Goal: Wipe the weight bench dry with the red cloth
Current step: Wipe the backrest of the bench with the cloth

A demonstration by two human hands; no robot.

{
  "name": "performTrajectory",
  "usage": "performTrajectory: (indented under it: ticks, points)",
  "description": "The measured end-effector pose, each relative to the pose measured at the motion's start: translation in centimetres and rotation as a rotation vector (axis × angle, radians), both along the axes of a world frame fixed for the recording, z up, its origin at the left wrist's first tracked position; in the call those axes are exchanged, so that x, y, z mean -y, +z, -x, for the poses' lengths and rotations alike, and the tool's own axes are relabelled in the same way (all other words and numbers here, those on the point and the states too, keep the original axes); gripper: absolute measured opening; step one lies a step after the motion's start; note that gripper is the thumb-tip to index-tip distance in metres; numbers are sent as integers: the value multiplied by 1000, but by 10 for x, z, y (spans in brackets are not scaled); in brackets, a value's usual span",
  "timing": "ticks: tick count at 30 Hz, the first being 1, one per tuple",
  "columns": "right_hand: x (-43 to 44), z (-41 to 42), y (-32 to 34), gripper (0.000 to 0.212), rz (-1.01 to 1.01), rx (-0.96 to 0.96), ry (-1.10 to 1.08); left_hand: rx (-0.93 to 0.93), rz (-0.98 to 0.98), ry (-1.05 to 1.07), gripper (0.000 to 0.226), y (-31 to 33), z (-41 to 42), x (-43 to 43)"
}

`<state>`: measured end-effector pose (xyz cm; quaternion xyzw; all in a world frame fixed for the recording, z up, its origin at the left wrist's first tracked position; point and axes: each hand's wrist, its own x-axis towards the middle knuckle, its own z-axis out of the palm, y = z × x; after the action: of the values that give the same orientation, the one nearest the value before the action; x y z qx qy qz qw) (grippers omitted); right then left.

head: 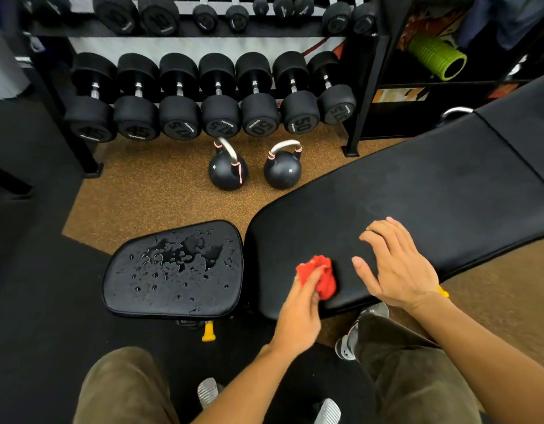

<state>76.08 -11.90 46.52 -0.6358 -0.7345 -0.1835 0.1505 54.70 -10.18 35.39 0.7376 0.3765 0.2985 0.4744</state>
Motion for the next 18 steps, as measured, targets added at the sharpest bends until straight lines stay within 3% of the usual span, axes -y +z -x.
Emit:
performTrajectory:
  ticks: [6,9,15,18]
  points:
    - [0,1,3,50,57,53,-31,-140,240,391,62,-29,13,-59]
    - [1,1,3,51,80,63,-40,-205,266,551,57,-27,2,-45]
    - [1,0,3,52,93,31,-30,-217,224,455,59,-28,34,20]
    - [2,1,3,53,109,11,-44,-274,328,372,58,-22,48,9]
